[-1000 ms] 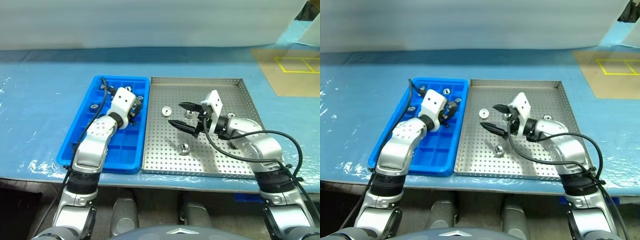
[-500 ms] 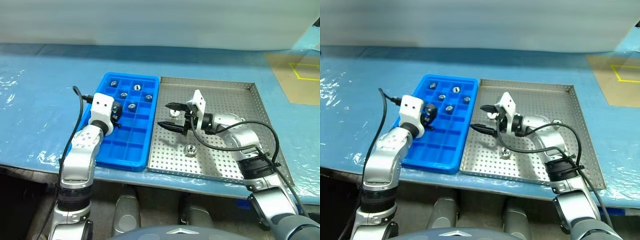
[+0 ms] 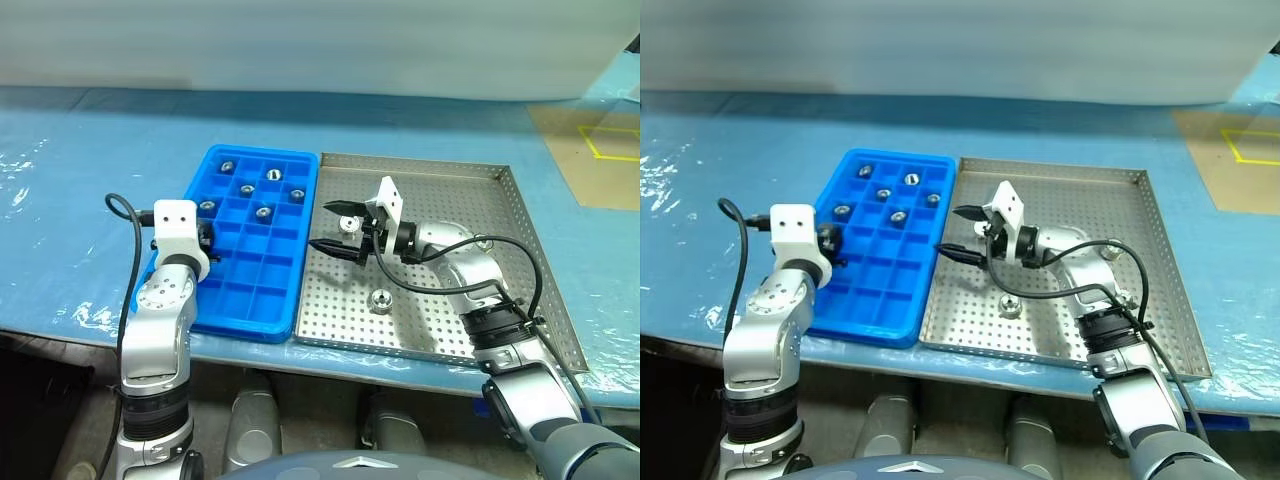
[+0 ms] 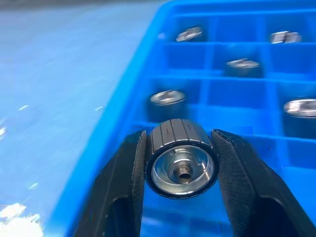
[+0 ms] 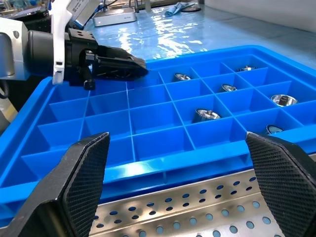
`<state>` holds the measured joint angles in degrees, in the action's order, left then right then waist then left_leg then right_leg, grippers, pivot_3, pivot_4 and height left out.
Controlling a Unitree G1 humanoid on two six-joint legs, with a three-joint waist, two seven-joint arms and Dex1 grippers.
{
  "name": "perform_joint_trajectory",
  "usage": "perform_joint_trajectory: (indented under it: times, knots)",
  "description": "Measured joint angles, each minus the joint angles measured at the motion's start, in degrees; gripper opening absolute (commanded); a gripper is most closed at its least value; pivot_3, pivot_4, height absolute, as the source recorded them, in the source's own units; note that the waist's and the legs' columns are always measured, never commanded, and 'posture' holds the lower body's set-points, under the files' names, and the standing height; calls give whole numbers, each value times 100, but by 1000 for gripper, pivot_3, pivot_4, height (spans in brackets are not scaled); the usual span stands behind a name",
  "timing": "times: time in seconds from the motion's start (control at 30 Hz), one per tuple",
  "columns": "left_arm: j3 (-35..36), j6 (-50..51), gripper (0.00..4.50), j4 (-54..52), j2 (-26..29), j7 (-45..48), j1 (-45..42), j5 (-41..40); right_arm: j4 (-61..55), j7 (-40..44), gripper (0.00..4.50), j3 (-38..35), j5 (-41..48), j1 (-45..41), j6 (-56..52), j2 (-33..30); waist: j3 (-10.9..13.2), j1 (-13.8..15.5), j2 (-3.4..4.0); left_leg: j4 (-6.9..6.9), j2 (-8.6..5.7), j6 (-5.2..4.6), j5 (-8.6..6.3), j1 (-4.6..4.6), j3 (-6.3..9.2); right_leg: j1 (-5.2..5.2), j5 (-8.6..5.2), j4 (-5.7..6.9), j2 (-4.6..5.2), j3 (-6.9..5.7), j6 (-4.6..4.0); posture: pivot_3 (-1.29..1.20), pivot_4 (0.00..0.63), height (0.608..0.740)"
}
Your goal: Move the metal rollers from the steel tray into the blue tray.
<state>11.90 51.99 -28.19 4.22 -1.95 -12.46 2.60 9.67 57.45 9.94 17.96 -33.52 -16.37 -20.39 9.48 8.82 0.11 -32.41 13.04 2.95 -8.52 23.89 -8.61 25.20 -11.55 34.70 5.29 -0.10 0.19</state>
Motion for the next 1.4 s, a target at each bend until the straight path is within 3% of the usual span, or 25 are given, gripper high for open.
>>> perform_joint_trajectory:
  times: [0.77, 1.03, 1.23, 1.4]
  knots:
    - [-92, 1184, 1708, -1198, -499, -461, 633, -50, 498, 156, 4500, -1, -257, -150, 385, 144, 2, 29, -4, -3, 5, -1, 0, 7, 6, 0, 0, -2, 0, -18, 0, 318, 150, 740]
    - [48, 1227, 4451, -893, -402, -467, 356, -67, 527, 179, 4500, -1, -328, -190, 407, 200, 2, 25, -4, -3, 8, 0, 1, 6, 7, 0, 0, 0, -4, -21, -1, 303, 150, 740]
    - [-18, 705, 4485, -623, 154, 96, 64, -314, 472, 53, 4500, -85, -319, -178, 323, 170, 2, 27, -3, -4, 9, 2, 3, 5, 7, -1, 1, 1, -6, -23, -2, 276, 150, 740]
    - [-596, -543, 4485, 238, 682, 851, -445, -449, -41, -272, 4500, -396, -70, -25, -97, 161, 2, 85, -3, -5, -2, -3, 3, 5, 6, -2, 1, 1, -5, -16, -1, 225, 150, 740]
